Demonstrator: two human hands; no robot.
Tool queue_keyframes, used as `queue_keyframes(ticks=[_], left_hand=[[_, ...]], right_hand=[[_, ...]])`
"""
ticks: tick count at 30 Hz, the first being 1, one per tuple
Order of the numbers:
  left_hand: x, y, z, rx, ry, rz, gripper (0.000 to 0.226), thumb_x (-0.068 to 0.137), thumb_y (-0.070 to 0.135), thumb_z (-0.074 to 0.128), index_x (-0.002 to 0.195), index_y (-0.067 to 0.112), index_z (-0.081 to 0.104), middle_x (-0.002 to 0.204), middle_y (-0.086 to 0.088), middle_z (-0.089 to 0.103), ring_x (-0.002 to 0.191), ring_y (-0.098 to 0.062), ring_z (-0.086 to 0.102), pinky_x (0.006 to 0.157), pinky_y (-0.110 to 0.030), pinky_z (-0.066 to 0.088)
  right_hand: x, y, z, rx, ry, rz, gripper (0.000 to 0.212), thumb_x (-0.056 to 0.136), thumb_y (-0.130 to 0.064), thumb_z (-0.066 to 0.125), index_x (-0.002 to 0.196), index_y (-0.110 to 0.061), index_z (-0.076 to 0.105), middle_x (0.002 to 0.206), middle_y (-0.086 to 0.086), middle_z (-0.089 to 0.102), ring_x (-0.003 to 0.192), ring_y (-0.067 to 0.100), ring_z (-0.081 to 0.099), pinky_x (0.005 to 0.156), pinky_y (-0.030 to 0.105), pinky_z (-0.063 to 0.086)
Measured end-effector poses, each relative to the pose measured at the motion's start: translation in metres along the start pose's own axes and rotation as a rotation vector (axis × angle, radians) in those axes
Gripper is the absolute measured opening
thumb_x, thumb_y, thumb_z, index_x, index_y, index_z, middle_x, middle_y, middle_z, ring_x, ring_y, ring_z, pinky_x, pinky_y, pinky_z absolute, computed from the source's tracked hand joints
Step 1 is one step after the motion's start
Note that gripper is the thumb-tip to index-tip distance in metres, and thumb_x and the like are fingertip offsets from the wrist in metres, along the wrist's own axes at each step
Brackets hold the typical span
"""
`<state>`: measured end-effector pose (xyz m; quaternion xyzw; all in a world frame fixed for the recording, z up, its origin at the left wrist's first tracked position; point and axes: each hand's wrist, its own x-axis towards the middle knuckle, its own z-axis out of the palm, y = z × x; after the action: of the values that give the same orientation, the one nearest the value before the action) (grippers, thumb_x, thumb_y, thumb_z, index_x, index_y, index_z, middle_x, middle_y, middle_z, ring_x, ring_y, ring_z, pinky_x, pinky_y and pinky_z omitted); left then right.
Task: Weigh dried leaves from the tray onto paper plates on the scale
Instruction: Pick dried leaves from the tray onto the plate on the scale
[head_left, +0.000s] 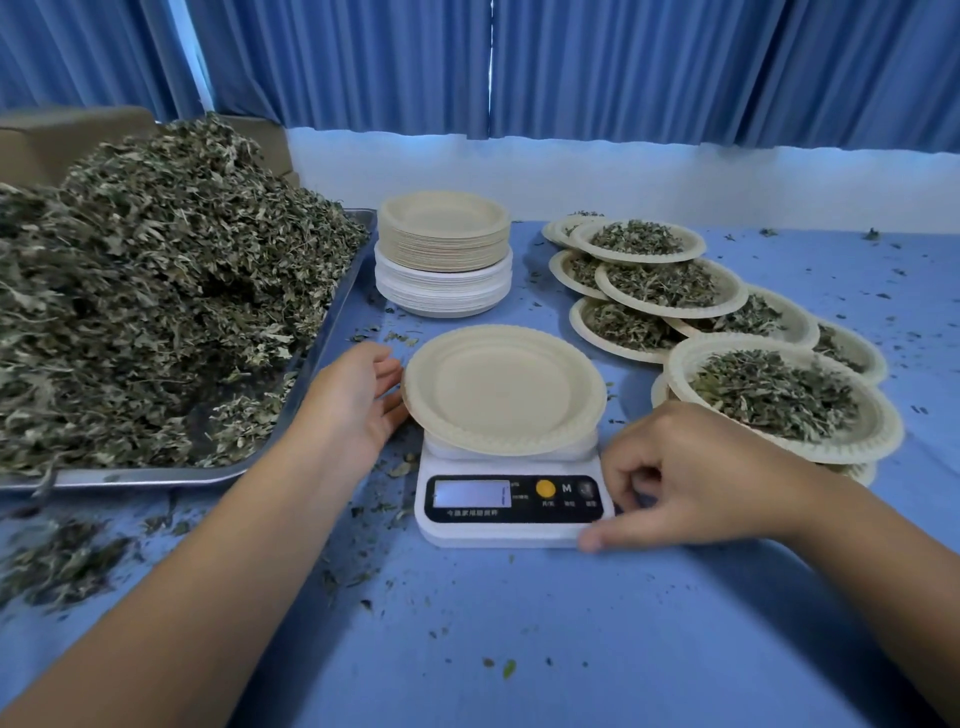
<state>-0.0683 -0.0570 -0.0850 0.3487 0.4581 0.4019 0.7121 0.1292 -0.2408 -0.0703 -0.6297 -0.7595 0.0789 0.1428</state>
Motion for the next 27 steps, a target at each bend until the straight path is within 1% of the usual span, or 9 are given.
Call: queue_keyframes(ticks=[3, 6, 9, 12, 15, 18, 20, 23, 27], left_hand=[[0.001, -0.002, -0.002, -0.037, -0.042, -0.055, 0.022, 0.095, 0.021, 0.048, 0.099, 0.002, 0.056, 0.093, -0.011, 0.061, 0.074, -0.020, 0.060, 0.057, -0.030, 0.050], [0.001, -0.002, -0.003, -0.061, -0.051, -0.053, 0.023, 0.097, 0.021, 0.045, 0.096, 0.002, 0.057, 0.089, -0.010, 0.061, 0.074, -0.020, 0.060, 0.057, -0.030, 0.051], [0.002, 0.001, -0.003, -0.103, -0.042, -0.030, 0.023, 0.097, 0.020, 0.043, 0.092, 0.001, 0.055, 0.087, -0.011, 0.060, 0.076, -0.020, 0.061, 0.062, -0.031, 0.051], [0.003, -0.001, -0.001, -0.108, -0.037, -0.016, 0.022, 0.097, 0.020, 0.044, 0.091, 0.002, 0.055, 0.085, -0.009, 0.059, 0.074, -0.019, 0.059, 0.063, -0.030, 0.050], [0.004, -0.002, -0.001, -0.081, -0.031, 0.001, 0.020, 0.097, 0.020, 0.044, 0.092, 0.004, 0.055, 0.085, -0.008, 0.059, 0.075, -0.019, 0.058, 0.063, -0.029, 0.050], [0.005, -0.001, -0.002, -0.073, -0.032, 0.004, 0.019, 0.097, 0.021, 0.045, 0.096, 0.005, 0.056, 0.087, -0.007, 0.061, 0.076, -0.019, 0.059, 0.062, -0.030, 0.050], [0.006, 0.000, -0.003, -0.071, -0.037, 0.004, 0.020, 0.097, 0.021, 0.045, 0.103, 0.005, 0.055, 0.088, -0.007, 0.061, 0.076, -0.019, 0.059, 0.061, -0.030, 0.050], [0.006, -0.001, -0.003, -0.064, -0.044, 0.005, 0.026, 0.097, 0.022, 0.045, 0.114, 0.004, 0.054, 0.093, -0.007, 0.062, 0.081, -0.019, 0.060, 0.063, -0.031, 0.050], [0.006, -0.001, -0.003, -0.058, -0.045, 0.006, 0.029, 0.097, 0.021, 0.046, 0.118, 0.003, 0.055, 0.094, -0.007, 0.062, 0.083, -0.021, 0.059, 0.065, -0.031, 0.050]], right_hand=[[0.000, 0.001, 0.001, -0.052, -0.060, 0.055, 0.057, 0.060, -0.079, 0.064, 0.057, -0.022, 0.055, 0.051, -0.012, 0.051, 0.053, 0.008, 0.050, 0.053, 0.025, 0.039], [0.002, 0.000, 0.005, -0.054, 0.016, 0.037, 0.052, 0.067, -0.073, 0.064, 0.056, -0.023, 0.053, 0.052, -0.013, 0.050, 0.053, 0.009, 0.048, 0.053, 0.024, 0.037], [0.005, -0.001, 0.008, -0.020, 0.073, 0.084, 0.050, 0.069, -0.068, 0.066, 0.058, -0.020, 0.055, 0.053, -0.008, 0.049, 0.054, 0.010, 0.047, 0.053, 0.024, 0.036], [0.006, -0.003, 0.013, -0.001, 0.103, 0.119, 0.051, 0.065, -0.071, 0.066, 0.059, -0.023, 0.052, 0.052, -0.005, 0.049, 0.052, 0.010, 0.045, 0.052, 0.026, 0.037], [0.007, -0.007, 0.013, 0.022, 0.138, 0.148, 0.048, 0.059, -0.078, 0.063, 0.068, -0.032, 0.050, 0.060, -0.010, 0.053, 0.052, 0.007, 0.047, 0.050, 0.022, 0.035], [0.006, -0.009, 0.012, 0.048, 0.148, 0.156, 0.050, 0.057, -0.082, 0.058, 0.085, -0.040, 0.060, 0.061, -0.019, 0.052, 0.053, 0.005, 0.049, 0.050, 0.021, 0.035], [0.006, -0.008, 0.013, 0.069, 0.156, 0.145, 0.058, 0.057, -0.082, 0.055, 0.093, -0.038, 0.069, 0.058, -0.020, 0.051, 0.052, 0.004, 0.048, 0.049, 0.021, 0.034], [0.005, -0.008, 0.015, 0.108, 0.160, 0.146, 0.064, 0.057, -0.080, 0.056, 0.096, -0.033, 0.074, 0.052, -0.016, 0.048, 0.049, 0.004, 0.046, 0.047, 0.017, 0.028], [0.005, -0.006, 0.014, 0.165, 0.132, 0.168, 0.060, 0.056, -0.076, 0.061, 0.097, -0.034, 0.074, 0.048, -0.012, 0.046, 0.046, 0.005, 0.044, 0.048, 0.016, 0.029]])
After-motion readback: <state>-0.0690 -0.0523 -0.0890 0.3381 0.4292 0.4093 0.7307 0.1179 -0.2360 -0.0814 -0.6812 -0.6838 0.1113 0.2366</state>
